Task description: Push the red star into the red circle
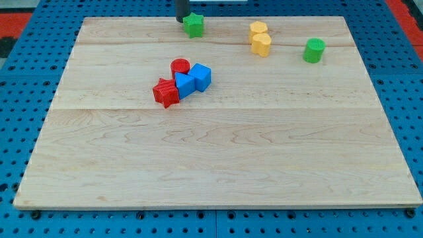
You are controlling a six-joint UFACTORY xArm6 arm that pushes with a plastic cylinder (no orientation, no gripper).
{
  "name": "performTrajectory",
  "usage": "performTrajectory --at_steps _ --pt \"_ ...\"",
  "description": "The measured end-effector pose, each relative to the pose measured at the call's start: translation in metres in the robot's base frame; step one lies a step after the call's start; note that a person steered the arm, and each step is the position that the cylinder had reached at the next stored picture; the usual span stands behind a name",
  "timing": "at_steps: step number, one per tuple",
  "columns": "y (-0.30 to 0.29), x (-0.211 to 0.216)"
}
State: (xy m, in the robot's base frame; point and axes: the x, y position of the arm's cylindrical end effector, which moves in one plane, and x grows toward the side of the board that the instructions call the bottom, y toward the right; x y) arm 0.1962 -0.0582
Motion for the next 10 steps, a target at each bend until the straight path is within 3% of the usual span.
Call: performTrajectory --at_steps 2,3,5,7,8,10 --pt "-0.001 0.091" --pt "-0.023 0.123" --pt "-0.130 0.223" --pt "-0.132 0.293" --pt "-0.068 0.280" --pt "-0.029 0.236"
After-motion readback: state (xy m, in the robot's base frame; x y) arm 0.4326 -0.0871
